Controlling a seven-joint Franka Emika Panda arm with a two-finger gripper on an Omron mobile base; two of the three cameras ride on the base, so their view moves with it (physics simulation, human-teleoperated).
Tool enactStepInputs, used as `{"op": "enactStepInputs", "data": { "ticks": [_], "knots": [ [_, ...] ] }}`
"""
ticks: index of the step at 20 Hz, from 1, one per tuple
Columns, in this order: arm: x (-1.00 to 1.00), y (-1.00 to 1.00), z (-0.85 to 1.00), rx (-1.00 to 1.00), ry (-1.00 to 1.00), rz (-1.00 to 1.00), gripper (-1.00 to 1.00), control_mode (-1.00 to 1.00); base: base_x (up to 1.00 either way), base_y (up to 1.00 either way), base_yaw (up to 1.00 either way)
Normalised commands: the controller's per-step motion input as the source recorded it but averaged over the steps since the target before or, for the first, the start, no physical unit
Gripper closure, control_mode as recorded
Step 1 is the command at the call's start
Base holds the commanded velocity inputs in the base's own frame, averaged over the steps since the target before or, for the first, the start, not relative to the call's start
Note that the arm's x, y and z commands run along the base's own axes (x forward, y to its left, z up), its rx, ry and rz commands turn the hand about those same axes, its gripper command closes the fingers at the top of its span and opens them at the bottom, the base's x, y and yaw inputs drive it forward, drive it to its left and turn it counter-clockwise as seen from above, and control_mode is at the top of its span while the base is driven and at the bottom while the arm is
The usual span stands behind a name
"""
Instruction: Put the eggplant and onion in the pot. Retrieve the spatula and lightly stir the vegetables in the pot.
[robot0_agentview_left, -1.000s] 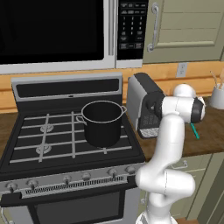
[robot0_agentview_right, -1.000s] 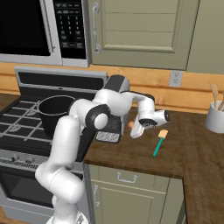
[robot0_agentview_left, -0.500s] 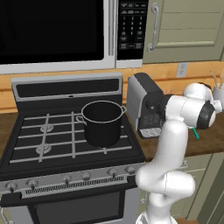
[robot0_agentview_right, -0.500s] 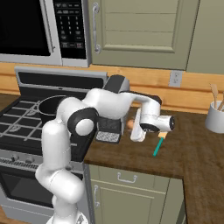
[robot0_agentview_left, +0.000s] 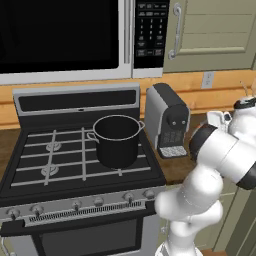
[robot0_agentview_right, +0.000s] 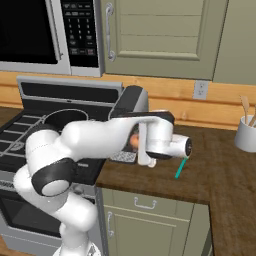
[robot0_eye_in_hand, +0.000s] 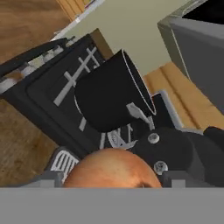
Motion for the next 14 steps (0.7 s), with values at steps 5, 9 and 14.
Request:
{"op": "enactStepInputs", "data": {
  "ticks": [5, 9, 14],
  "knots": [
    [-0.96, 0.83, 0.97, -0.17, -0.31, 0.18, 1.0, -1.0, 0.0, 0.0, 0.0],
    [-0.36, 1.0, 0.83, -0.21, -0.07, 0.34, 1.0, -1.0, 0.0, 0.0, 0.0],
    [0.04, 1.0, 0.53, -0.2, 0.0, 0.28, 1.0, -1.0, 0.0, 0.0, 0.0]
  ]
}}
